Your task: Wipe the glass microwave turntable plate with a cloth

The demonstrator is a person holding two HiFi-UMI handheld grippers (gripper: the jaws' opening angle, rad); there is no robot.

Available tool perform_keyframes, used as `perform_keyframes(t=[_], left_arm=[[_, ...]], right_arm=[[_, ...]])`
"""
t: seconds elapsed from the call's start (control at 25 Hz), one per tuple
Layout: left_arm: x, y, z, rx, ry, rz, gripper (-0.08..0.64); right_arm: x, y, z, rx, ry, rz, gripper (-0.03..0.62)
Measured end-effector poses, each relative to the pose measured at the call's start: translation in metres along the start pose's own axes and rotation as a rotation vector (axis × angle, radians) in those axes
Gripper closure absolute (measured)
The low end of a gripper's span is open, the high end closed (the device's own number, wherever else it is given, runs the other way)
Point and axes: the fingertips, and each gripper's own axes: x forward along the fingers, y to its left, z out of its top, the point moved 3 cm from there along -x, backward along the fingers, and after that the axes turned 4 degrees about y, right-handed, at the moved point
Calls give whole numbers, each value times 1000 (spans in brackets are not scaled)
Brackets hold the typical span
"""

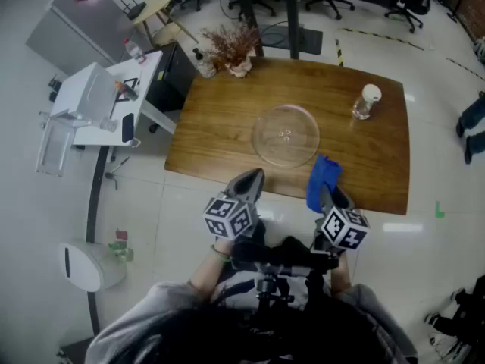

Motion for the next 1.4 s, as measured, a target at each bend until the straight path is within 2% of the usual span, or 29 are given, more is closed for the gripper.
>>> perform_keyframes(t=[0.16, 0.28, 0.44, 0.6, 0.76, 0.88, 0.92, 1.0, 1.12, 1.24, 1.36, 1.4], left_arm=[[17, 29, 0, 5, 42, 25, 560], [35, 54, 1, -4, 85, 13, 560], [60, 101, 5, -25, 185, -4, 560], [84, 144, -4, -39, 300, -33, 560], [100, 175, -24, -50, 419, -53, 560], [113, 184, -38, -88, 491, -103, 558], [117, 185, -42, -110, 514, -126, 540], [125, 185, -49, -158, 573, -174, 433], [134, 187, -54, -199, 644, -215, 431], [139, 189, -55, -230, 676, -225, 432], [144, 192, -54, -261, 696, -218, 497], [145, 193, -54, -274, 699, -216, 499]], right_arm=[[16, 0, 5, 19, -11, -32, 474], [31, -3, 13, 44, -30, -76, 474], [52, 13, 27, 82, -50, -119, 474], [81, 38, 36, 70, -41, -147, 474], [115, 64, 37, 17, 13, -154, 474], [138, 75, 37, -36, 53, -175, 474], [145, 78, 38, -57, 68, -183, 474], [159, 84, 41, -96, 94, -191, 474], [181, 93, 53, -159, 120, -197, 474], [204, 101, 64, -230, 143, -199, 474], [230, 112, 72, -298, 175, -184, 474], [240, 118, 74, -320, 187, -173, 474]])
